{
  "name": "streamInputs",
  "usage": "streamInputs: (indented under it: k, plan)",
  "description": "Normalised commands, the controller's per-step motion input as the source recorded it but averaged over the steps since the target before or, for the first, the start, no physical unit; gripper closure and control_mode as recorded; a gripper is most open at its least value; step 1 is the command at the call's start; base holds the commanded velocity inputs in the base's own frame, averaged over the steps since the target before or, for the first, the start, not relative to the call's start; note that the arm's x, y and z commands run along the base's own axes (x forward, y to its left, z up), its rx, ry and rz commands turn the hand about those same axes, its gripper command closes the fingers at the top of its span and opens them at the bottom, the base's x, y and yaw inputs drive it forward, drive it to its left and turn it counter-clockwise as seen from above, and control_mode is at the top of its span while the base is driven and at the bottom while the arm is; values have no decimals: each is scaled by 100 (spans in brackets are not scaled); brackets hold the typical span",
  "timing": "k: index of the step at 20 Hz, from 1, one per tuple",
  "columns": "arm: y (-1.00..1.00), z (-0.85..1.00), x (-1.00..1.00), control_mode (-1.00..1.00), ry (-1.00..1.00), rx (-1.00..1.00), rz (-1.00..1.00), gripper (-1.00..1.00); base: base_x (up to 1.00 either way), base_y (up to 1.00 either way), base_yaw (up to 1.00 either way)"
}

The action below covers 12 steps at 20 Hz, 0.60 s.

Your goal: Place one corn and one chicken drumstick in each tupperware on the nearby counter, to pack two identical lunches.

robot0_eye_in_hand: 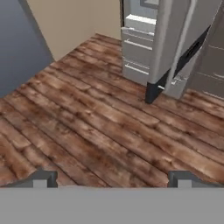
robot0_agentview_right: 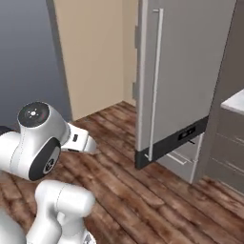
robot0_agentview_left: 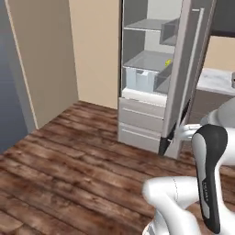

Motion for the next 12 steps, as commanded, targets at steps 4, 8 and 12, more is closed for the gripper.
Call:
streamInputs:
  k: [4, 8, 12]
  plan:
    - [0, 0, 0, 100, 0, 0, 0, -100, -4, 100, 63]
    - [0, 0, 0, 100, 0, 0, 0, -100, 11, 99, 50]
    - [0, 0, 0, 100, 0, 0, 0, -100, 82, 33, 13]
